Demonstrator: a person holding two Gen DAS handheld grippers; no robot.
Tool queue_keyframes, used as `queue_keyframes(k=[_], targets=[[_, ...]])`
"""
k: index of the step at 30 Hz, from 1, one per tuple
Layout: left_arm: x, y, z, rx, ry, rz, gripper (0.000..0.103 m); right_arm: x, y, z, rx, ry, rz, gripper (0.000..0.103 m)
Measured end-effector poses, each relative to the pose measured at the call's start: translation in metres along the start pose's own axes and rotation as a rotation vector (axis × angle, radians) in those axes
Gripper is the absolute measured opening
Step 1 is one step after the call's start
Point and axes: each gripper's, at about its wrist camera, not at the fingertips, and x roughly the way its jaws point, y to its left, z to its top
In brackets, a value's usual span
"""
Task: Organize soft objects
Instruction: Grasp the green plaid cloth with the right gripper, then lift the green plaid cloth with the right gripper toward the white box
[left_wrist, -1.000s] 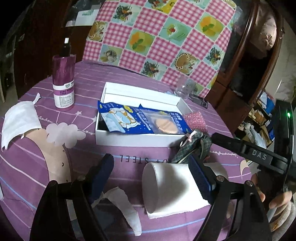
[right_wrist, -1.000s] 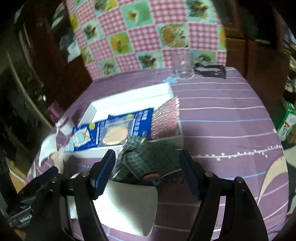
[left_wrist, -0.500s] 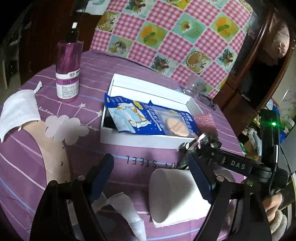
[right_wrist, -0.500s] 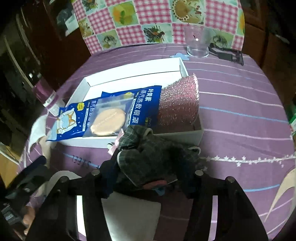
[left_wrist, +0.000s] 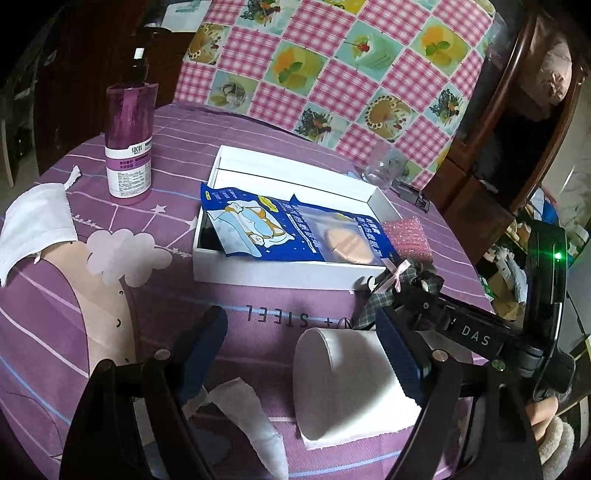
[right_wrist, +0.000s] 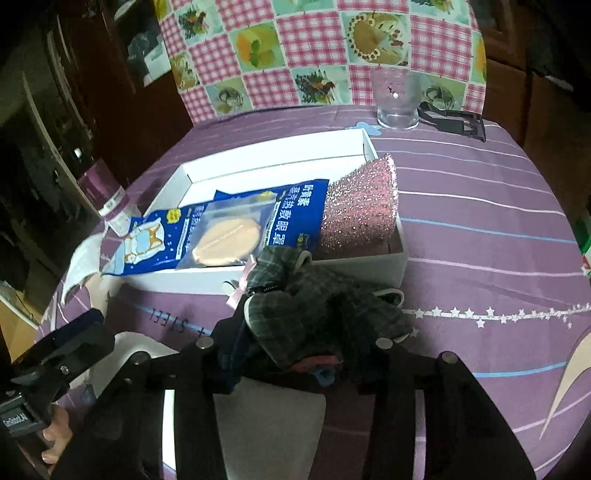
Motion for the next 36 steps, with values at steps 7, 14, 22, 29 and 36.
queue_keyframes(k=[7, 14, 22, 29, 36], targets=[[-0.003, -0.001, -0.001, 0.004, -0.013, -0.003, 0.083, -0.001, 0.0, 0.0, 0.004, -0.003, 0.057, 0.071], [-0.003, -0.001, -0.001, 0.004, -0.016, 0.004, 0.083, 0.0, 0.001, 0.002, 0.012, 0.031, 0.064, 0.074], [-0.004, -0.002, -0.003, 0.013, -0.021, 0.017, 0.083, 0.003, 0.001, -0.001, -0.037, 0.014, -0.01, 0.05], [-0.004, 0.002, -0.003, -0.004, -0.023, 0.015, 0.083, -0.005, 0.004, -0.003, -0.055, -0.025, -0.002, 0.04], [-0.006, -0.001, -0.004, 0.008, -0.035, 0.009, 0.083, -0.028, -0.001, 0.002, -0.003, -0.117, 0.032, 0.035]])
